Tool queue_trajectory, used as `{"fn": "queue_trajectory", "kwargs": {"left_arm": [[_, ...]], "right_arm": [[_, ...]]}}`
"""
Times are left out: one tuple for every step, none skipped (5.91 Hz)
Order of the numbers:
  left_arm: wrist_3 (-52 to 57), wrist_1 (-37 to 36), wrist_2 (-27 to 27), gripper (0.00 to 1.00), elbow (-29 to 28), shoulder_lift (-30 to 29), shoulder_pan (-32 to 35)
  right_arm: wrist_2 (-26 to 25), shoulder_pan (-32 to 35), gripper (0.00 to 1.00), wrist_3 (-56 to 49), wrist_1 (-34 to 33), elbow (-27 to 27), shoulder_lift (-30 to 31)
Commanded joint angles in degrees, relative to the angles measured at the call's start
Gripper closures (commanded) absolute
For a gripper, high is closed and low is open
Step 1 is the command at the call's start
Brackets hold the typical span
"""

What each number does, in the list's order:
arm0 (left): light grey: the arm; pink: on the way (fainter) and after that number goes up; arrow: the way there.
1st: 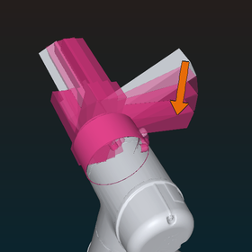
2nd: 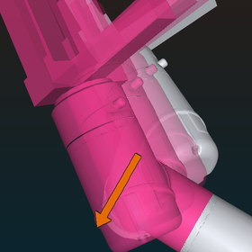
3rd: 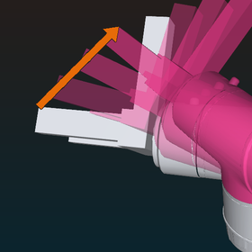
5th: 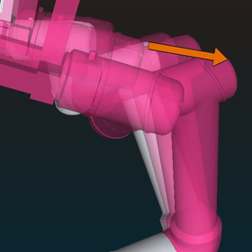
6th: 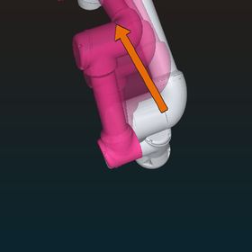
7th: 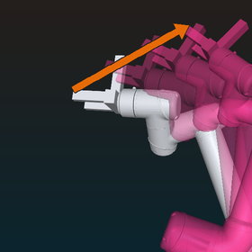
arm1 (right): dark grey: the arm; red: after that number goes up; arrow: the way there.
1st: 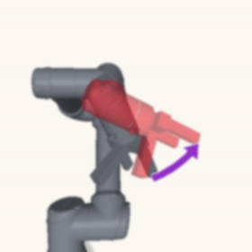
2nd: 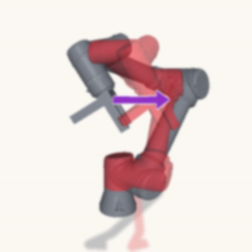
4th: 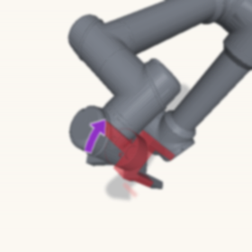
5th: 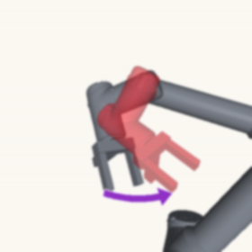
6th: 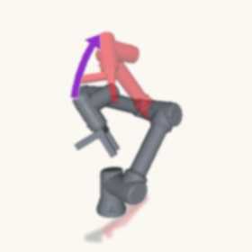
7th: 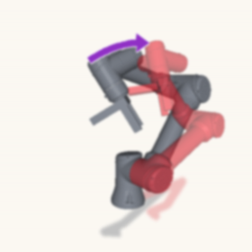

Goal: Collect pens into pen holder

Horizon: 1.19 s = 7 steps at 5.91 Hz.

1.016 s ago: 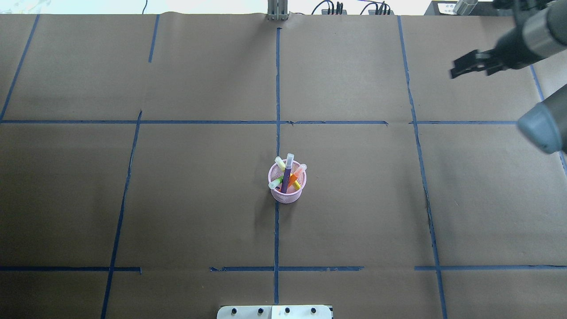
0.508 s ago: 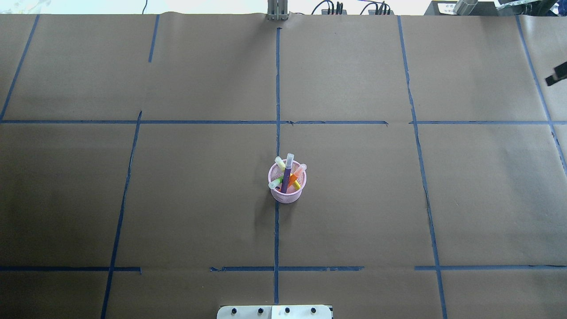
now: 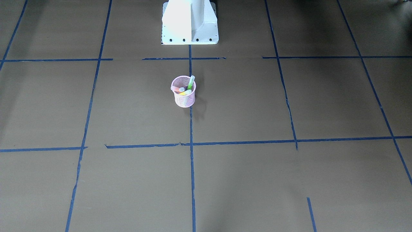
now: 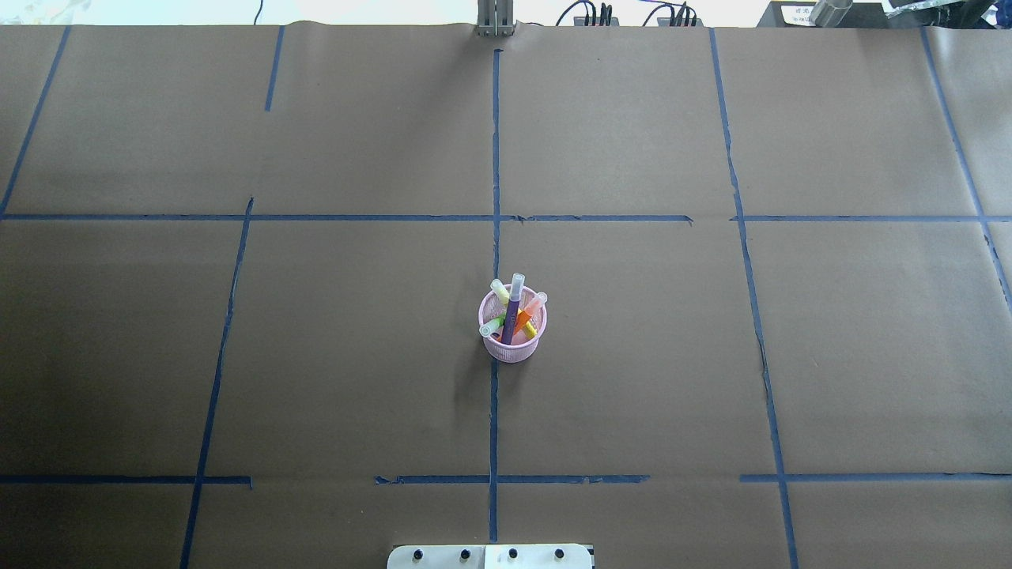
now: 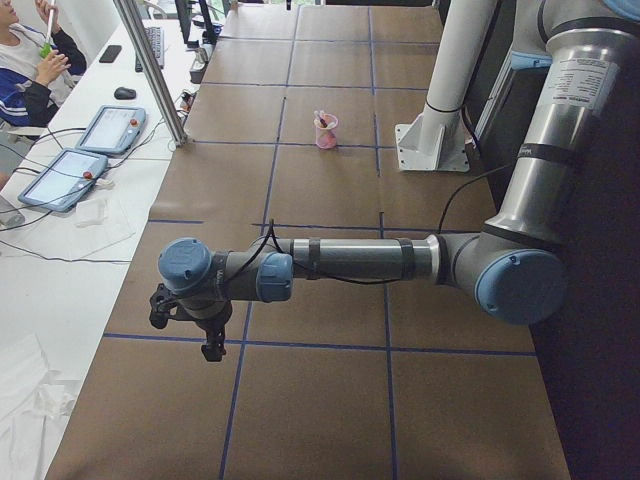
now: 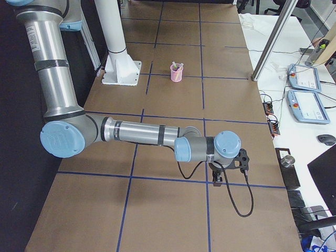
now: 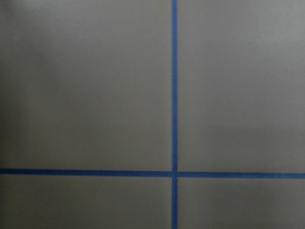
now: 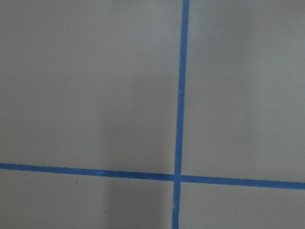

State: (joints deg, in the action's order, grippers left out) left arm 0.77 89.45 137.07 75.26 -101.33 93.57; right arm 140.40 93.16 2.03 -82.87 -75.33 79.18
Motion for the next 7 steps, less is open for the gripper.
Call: {"fn": "queue_trajectory", "kwargs": {"left_arm": [[0.1, -0.1, -0.2, 0.00, 2.3, 1.0, 0.1], [0.0, -0.1, -0.7, 0.00, 5.8, 3.9, -0.1], [0.0, -0.1, -0.8, 0.00, 6.7, 4.9, -0.1], [0.0, -0.1, -0.8, 0.00, 6.9, 5.3, -0.1], [0.0, -0.1, -0.7, 0.00, 7.0, 5.5, -0.1], [0.0, 0.5, -0.5, 0.00, 7.1, 6.7, -0.1], [0.1, 0.5, -0.6, 0.00, 8.9, 8.3, -0.1]], "right_arm": [[-0.8, 0.8, 0.00, 0.5, -0.6, -2.6, 3.1], [0.2, 1.1, 0.00, 0.5, -0.9, -4.8, 6.3], [0.5, 2.0, 0.00, 0.5, -2.2, -6.3, 8.5], [2.3, 4.4, 0.00, 0.4, -8.6, -9.6, 8.7], [1.8, 4.3, 0.00, 0.4, -14.0, -15.7, 10.9], [1.8, 4.3, 0.00, -0.2, -12.9, -16.8, 13.7], [0.2, 4.2, 0.00, 0.2, -11.6, -16.8, 14.2]]}}
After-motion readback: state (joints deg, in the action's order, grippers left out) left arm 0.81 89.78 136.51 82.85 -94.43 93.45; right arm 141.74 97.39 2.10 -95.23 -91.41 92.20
